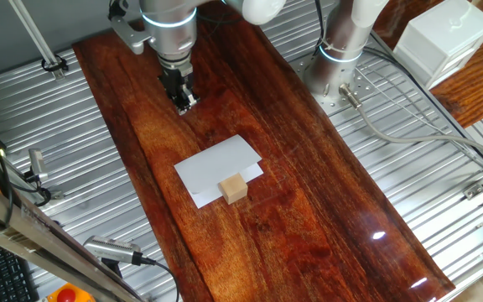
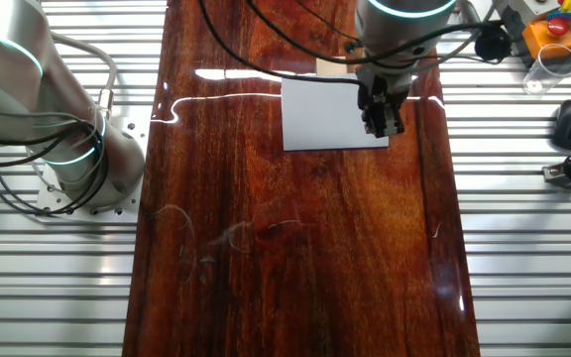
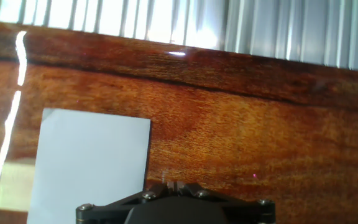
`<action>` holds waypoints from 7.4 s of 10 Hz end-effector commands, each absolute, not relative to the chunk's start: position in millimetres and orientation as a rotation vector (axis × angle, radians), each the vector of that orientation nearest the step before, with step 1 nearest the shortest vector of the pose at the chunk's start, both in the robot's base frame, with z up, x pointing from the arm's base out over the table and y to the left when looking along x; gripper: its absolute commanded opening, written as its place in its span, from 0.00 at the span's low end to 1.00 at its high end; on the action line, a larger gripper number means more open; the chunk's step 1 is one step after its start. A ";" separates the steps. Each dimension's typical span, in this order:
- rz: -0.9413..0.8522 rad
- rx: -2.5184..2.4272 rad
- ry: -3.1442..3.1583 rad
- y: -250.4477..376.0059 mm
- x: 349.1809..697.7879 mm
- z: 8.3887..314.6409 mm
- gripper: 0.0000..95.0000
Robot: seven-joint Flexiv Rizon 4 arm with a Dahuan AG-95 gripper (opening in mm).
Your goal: Unfold a piece of paper
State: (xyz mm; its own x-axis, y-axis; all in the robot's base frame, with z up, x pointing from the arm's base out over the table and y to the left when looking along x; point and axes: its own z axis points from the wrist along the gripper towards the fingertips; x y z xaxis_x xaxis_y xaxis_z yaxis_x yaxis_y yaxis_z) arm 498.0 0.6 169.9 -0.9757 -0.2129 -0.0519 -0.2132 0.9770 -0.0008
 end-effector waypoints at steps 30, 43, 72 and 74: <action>0.007 -0.554 3.075 53.0 518.5 150.0 0.00; 0.054 -0.423 3.191 112.3 520.2 125.6 0.20; -0.001 -0.270 3.092 171.1 531.2 61.8 0.20; -0.003 -0.283 3.093 169.4 530.7 62.2 0.00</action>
State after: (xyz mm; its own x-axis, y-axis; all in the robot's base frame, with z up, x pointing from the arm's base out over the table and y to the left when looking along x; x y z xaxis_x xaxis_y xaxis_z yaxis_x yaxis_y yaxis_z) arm 530.8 168.8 62.6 -0.9824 -0.1835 -0.0352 -0.1834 0.9830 -0.0046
